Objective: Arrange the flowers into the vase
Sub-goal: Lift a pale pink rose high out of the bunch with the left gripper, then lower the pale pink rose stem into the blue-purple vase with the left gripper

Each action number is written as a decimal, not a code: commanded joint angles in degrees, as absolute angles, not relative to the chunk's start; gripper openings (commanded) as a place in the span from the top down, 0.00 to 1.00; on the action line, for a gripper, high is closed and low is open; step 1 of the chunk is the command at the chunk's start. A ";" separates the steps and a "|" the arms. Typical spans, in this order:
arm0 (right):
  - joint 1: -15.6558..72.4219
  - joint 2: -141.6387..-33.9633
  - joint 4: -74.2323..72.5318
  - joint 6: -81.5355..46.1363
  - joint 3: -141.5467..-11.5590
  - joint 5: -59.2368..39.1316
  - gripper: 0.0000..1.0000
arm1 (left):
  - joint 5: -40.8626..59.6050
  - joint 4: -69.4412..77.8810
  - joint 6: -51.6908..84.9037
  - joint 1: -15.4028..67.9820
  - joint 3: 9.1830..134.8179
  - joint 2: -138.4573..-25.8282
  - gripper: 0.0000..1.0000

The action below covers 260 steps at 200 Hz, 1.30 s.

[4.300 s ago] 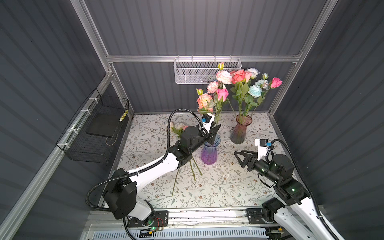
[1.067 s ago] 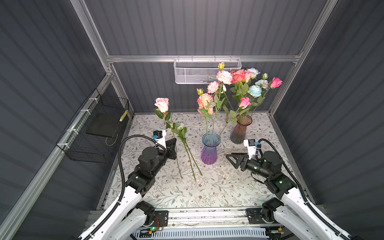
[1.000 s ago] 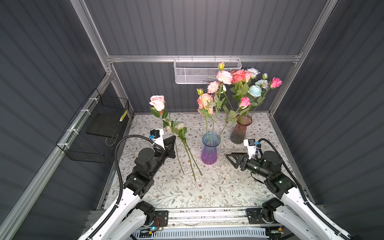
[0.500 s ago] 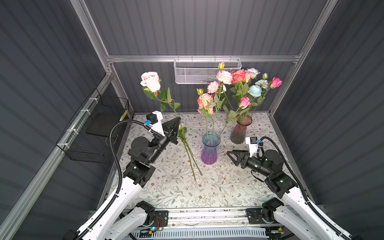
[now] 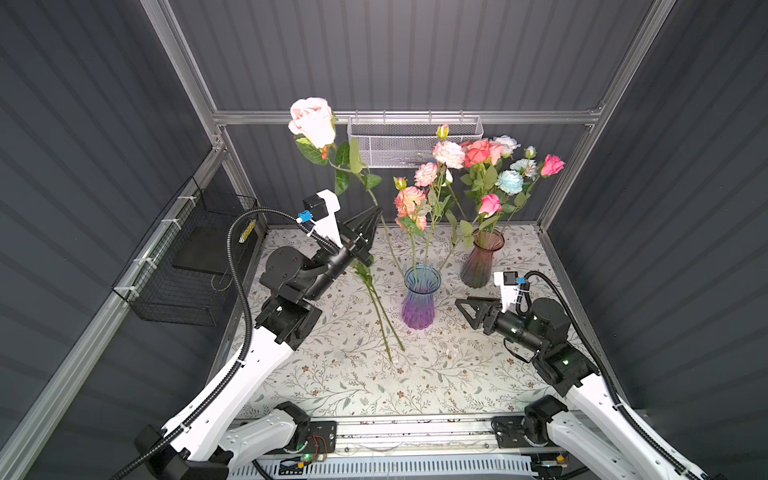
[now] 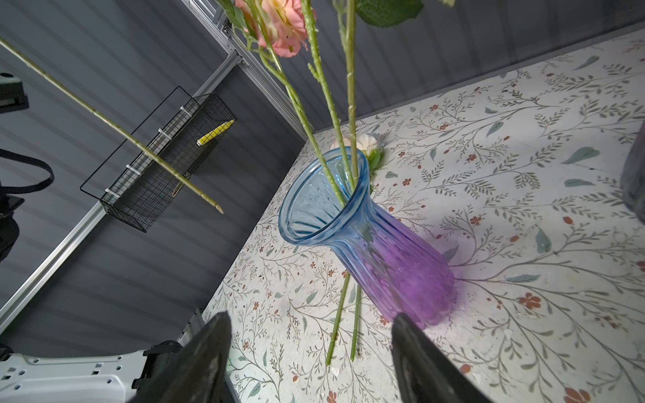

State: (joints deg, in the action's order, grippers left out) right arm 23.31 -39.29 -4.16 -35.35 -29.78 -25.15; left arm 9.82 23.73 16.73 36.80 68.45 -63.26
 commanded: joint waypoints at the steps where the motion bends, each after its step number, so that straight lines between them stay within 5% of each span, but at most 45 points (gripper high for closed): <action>1: 23.51 -37.79 -2.54 -34.19 -31.03 -24.23 0.26 | 8.58 25.59 11.81 39.13 71.02 -66.72 1.00; 194: 23.51 -31.70 1.75 -32.95 -26.46 -21.18 0.26 | 4.00 24.92 3.71 43.83 67.08 -79.19 1.00; 260: 23.47 -32.05 1.98 -32.91 -26.58 -20.57 0.25 | 3.06 23.33 3.34 44.38 64.34 -79.02 0.82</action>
